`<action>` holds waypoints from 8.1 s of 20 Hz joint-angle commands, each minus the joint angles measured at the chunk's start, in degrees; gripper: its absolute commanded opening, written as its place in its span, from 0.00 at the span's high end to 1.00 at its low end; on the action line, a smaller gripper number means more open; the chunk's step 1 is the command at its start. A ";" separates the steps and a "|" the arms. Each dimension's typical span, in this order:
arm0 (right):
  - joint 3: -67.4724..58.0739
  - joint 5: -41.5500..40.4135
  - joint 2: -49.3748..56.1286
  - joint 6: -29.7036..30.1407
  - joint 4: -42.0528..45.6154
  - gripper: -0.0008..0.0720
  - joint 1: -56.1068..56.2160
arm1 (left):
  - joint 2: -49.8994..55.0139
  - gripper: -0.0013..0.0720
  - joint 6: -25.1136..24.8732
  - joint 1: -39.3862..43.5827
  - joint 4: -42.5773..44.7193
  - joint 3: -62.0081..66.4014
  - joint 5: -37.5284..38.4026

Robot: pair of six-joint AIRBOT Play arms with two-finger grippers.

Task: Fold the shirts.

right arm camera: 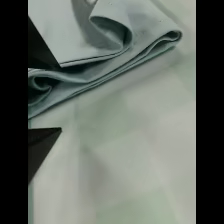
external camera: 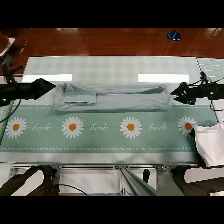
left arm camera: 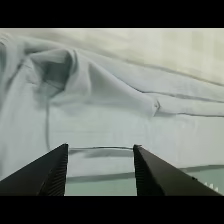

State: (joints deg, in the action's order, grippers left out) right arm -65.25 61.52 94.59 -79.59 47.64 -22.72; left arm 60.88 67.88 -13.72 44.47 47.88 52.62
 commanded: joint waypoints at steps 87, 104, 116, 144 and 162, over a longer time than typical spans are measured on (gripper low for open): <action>45.05 -24.81 -49.16 -31.74 9.75 0.42 32.70 | -25.44 0.95 17.49 6.56 13.99 -8.74 6.91; 25.05 -17.77 -10.84 12.24 -33.59 0.86 39.67 | -25.18 0.95 17.51 6.62 13.55 -8.74 6.95; -8.02 0.07 -24.44 0.83 -2.73 0.96 38.75 | -25.16 0.95 17.46 6.62 13.57 -8.74 6.95; -16.15 44.83 -54.18 -13.49 48.17 0.96 -40.33 | -23.71 0.95 10.60 11.67 4.74 -9.40 -1.46; -9.42 34.95 -46.42 -16.24 30.29 0.96 -39.43 | -12.68 0.95 7.61 11.04 4.72 -2.58 -3.98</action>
State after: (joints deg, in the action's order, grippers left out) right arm -68.60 100.57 42.46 -96.09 97.12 -62.78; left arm 45.60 76.66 -2.11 49.23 41.01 48.58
